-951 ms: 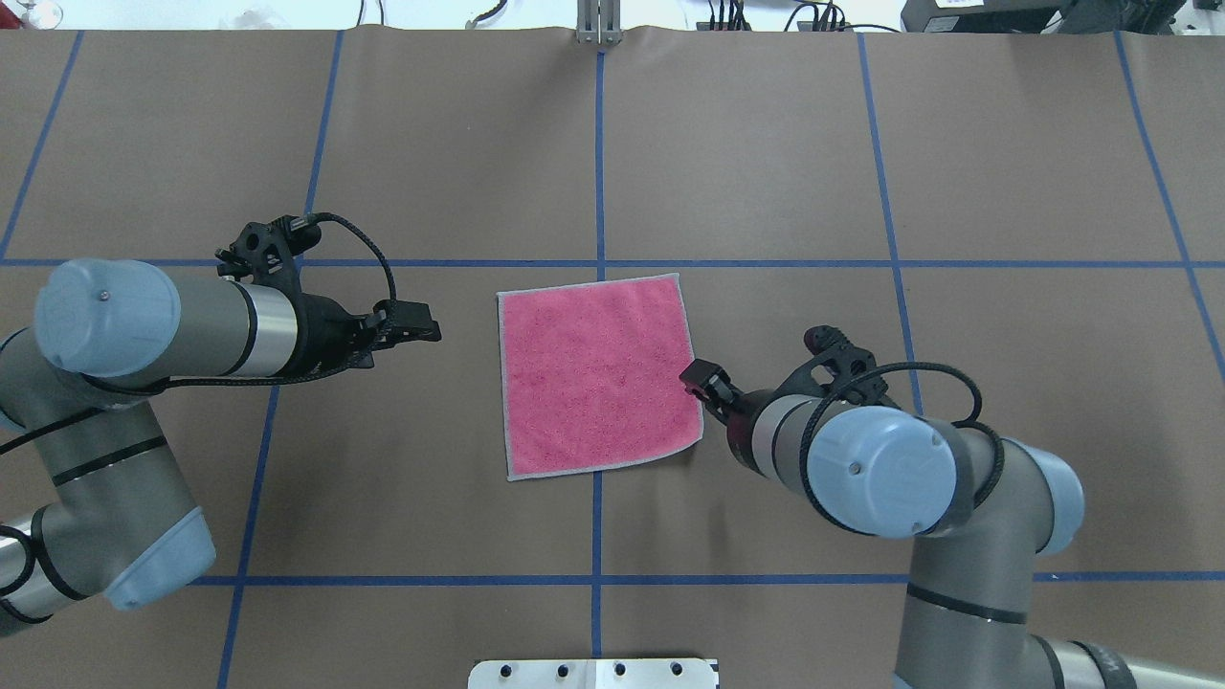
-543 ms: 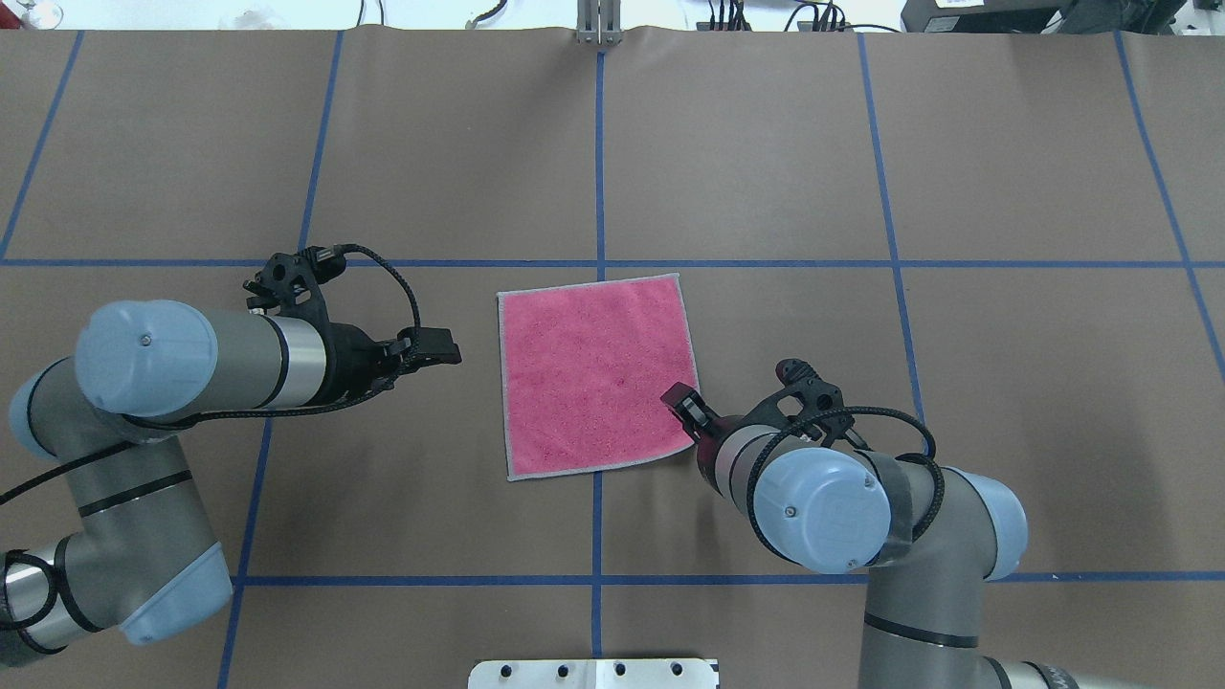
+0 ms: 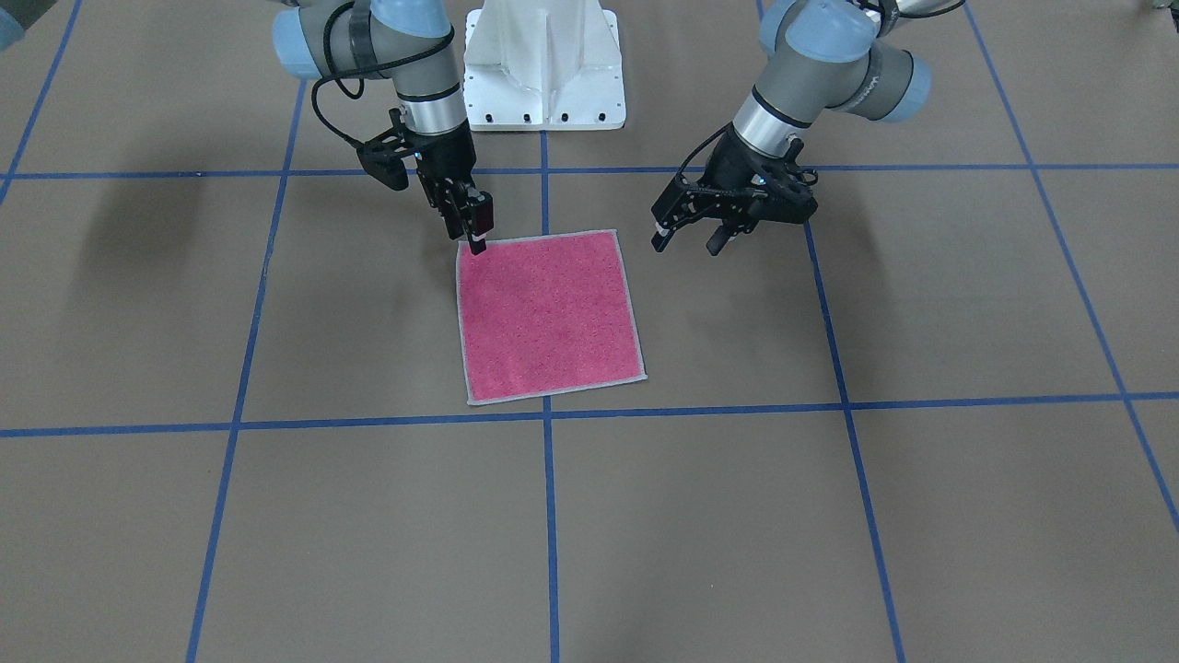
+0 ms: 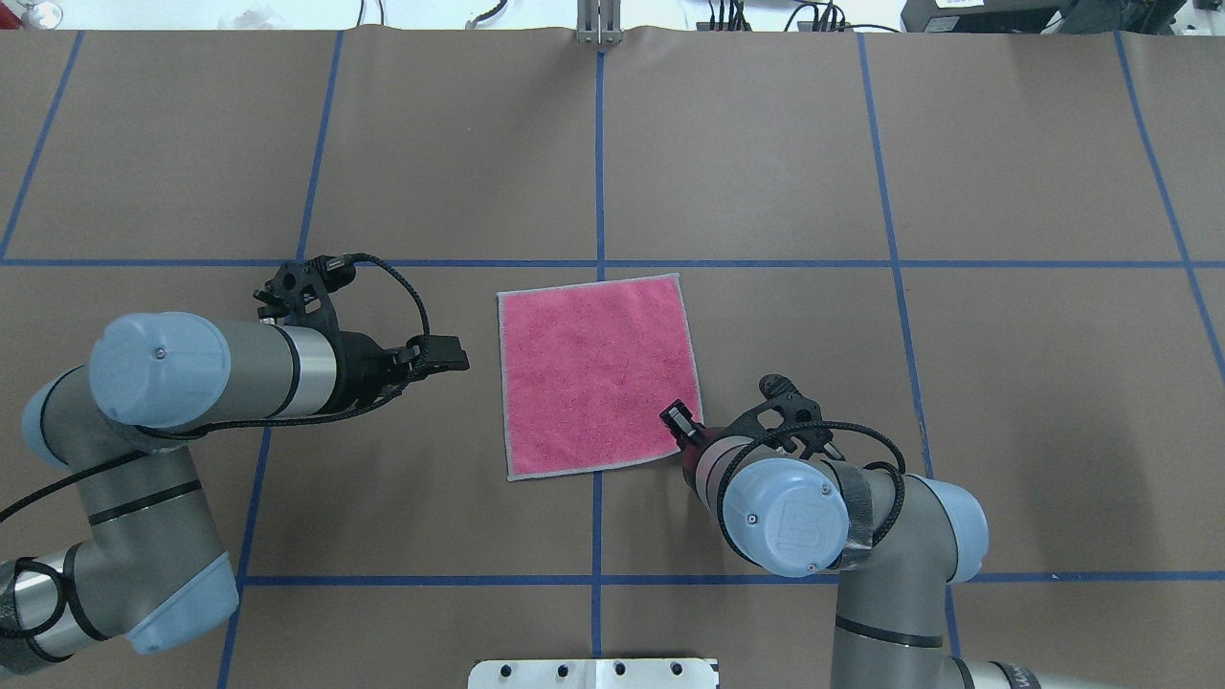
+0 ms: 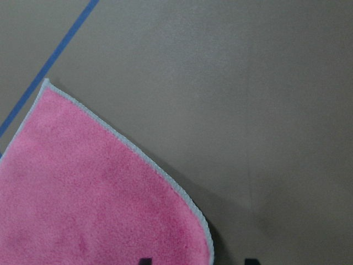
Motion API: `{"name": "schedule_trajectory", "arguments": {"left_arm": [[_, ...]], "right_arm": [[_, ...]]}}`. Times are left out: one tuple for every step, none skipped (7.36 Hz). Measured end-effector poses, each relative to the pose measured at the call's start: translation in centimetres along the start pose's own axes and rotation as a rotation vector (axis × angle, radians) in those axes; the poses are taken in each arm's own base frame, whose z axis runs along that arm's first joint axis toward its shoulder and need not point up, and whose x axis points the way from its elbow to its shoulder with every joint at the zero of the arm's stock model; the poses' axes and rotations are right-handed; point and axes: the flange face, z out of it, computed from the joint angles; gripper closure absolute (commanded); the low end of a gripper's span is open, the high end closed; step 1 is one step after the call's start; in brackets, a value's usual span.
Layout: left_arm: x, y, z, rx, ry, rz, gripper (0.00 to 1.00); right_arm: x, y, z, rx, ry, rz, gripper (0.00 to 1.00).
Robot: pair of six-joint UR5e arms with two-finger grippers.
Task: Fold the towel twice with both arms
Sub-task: 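Lower the left gripper onto the near towel corner while the right gripper holds its corner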
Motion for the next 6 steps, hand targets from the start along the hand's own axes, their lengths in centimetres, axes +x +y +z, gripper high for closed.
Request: {"name": "schedule_trajectory", "arguments": {"left_arm": [[0.0,0.0,0.0,0.000,-0.001,0.000,0.00],[0.0,0.1,0.1,-0.001,-0.002,0.000,0.03],[-0.1,0.4,0.3,-0.001,-0.004,0.001,0.20],[0.0,1.5,0.9,0.002,-0.007,-0.010,0.32],[0.7,3.3,1.8,0.006,-0.003,-0.037,0.40],[1.7,4.8,2.7,0.006,0.007,-0.056,0.40]], "right_arm": [[0.0,0.0,-0.1,-0.001,-0.002,0.000,1.00],[-0.2,-0.1,-0.4,-0.003,-0.007,0.002,1.00],[-0.5,-0.2,-0.7,-0.005,-0.014,0.005,1.00],[-0.7,-0.3,-0.9,-0.005,-0.020,0.009,1.00],[-0.8,-0.4,-1.0,-0.001,-0.026,0.012,1.00],[-0.9,-0.5,-1.0,0.003,-0.030,0.014,1.00]]}}
